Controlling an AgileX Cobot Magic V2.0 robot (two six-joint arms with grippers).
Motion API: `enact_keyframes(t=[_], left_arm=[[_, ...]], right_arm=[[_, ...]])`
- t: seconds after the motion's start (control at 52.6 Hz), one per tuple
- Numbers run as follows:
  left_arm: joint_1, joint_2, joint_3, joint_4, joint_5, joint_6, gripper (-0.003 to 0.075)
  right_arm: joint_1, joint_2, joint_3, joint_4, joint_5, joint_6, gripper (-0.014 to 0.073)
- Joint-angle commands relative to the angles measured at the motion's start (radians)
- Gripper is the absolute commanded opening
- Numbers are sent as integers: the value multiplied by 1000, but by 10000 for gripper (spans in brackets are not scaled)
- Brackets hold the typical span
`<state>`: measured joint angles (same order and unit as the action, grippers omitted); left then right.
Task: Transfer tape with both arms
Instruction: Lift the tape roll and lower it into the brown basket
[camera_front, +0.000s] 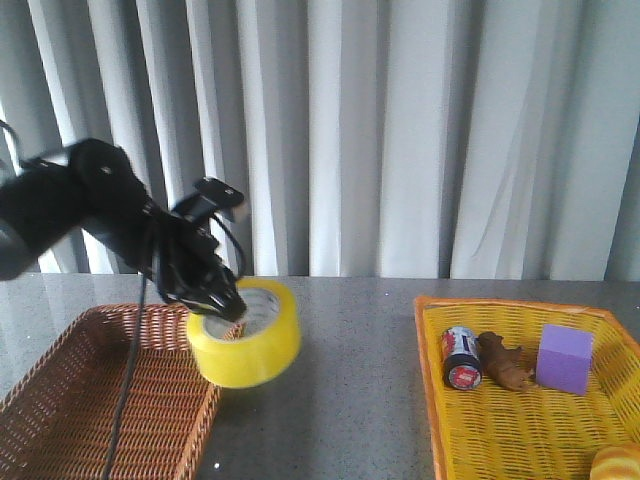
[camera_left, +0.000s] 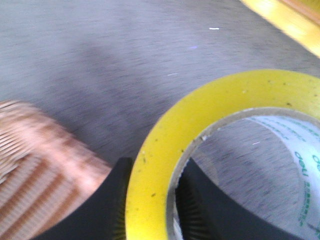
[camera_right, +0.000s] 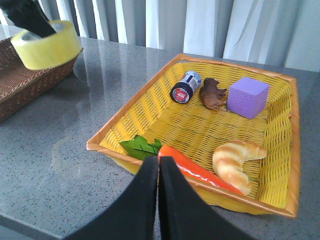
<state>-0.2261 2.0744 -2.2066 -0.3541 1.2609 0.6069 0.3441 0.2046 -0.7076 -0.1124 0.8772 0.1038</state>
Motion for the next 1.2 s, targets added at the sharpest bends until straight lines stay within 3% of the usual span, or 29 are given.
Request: enact_keyframes(t=[0.0, 0.266, 0.551, 0.836, 0.988, 1.178], left_arm=[[77, -120, -33, 87, -9, -78, -7], [216, -98, -13, 150, -9, -154, -7], [226, 7, 135, 150, -10, -151, -7], [226, 29, 153, 135, -9, -158, 3], [226, 29, 153, 133, -9, -180, 43], [226, 29, 153, 133, -9, -208, 166]], right_arm=[[-4, 22, -22, -7, -74, -5, -5], [-4, 22, -22, 9, -74, -4, -5], [-4, 22, -22, 29, -74, -4, -5], [-4, 22, -22, 29, -74, -4, -5], [-4, 22, -22, 29, -75, -4, -5], [-4, 22, -22, 29, -75, -4, -5]])
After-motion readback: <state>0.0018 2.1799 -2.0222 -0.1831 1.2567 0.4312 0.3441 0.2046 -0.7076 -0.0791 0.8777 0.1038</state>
